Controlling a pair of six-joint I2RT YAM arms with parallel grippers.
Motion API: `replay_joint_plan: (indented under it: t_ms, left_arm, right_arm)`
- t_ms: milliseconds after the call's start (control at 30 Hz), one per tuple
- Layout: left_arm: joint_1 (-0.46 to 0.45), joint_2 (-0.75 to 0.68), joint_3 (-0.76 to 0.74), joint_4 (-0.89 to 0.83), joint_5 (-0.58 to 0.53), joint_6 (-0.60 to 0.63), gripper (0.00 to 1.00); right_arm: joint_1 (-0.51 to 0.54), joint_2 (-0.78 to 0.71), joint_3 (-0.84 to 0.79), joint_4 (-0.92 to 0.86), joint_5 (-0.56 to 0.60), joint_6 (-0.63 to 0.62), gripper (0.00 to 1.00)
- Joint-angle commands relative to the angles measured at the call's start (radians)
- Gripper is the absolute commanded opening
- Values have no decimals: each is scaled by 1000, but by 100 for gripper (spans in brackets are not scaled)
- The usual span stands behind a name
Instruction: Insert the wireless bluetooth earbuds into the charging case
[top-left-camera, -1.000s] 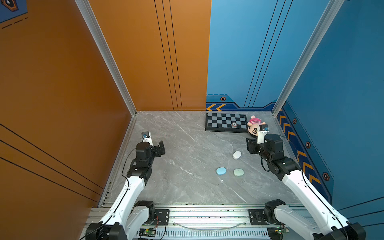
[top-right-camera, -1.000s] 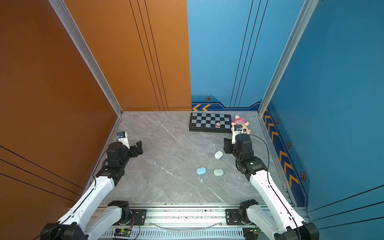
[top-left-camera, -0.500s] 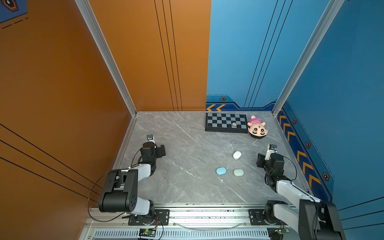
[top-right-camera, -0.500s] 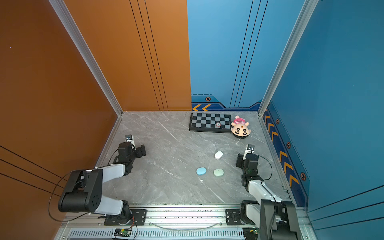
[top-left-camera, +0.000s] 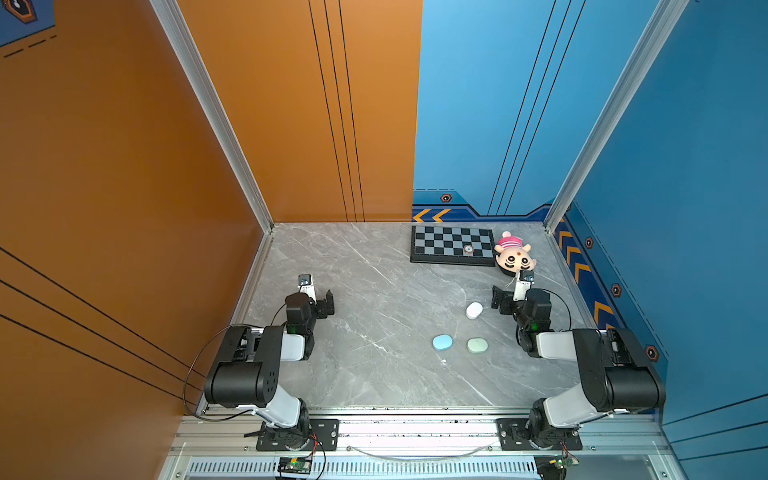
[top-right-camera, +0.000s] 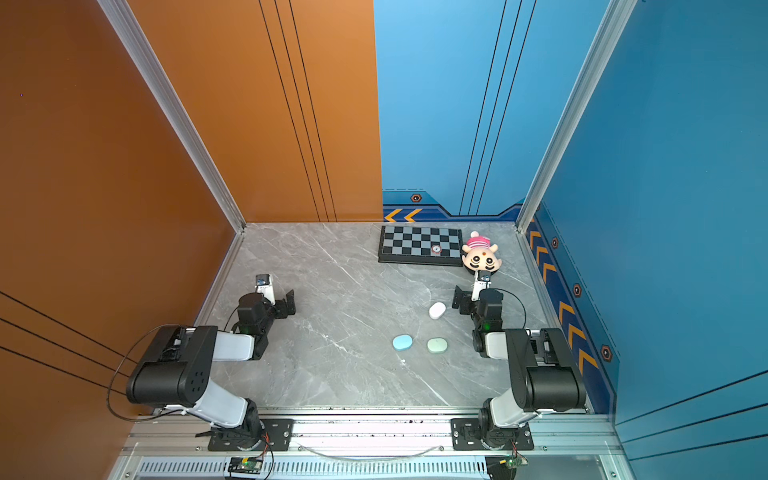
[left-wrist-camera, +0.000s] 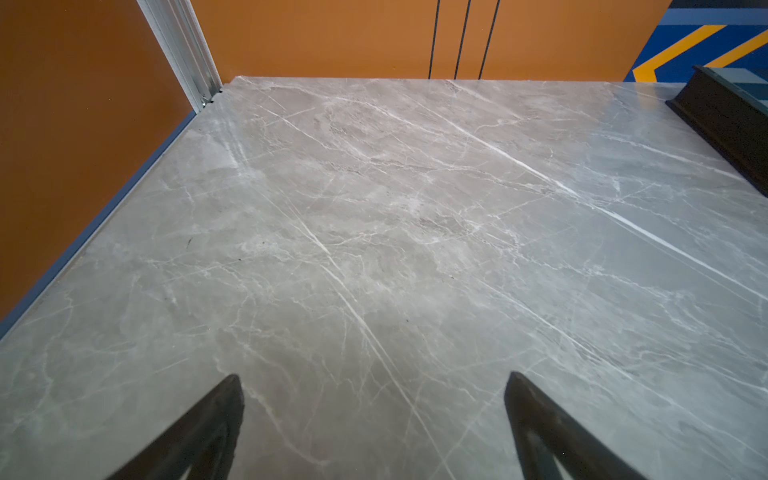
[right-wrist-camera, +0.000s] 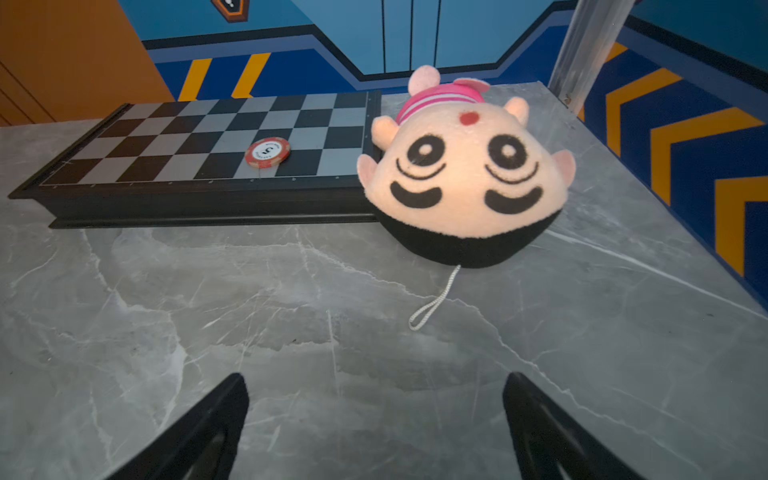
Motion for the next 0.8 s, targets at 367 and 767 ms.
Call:
replay_joint_plan:
  t_ms: [367,767]
  left_arm:
    - [-47,0,26,14,-78,39,98]
    - [-47,0,24,14,-78,39,98]
  right_arm:
    - [16,11,-6,54,80,-14,100]
    - [4,14,1,43,59,-6,100]
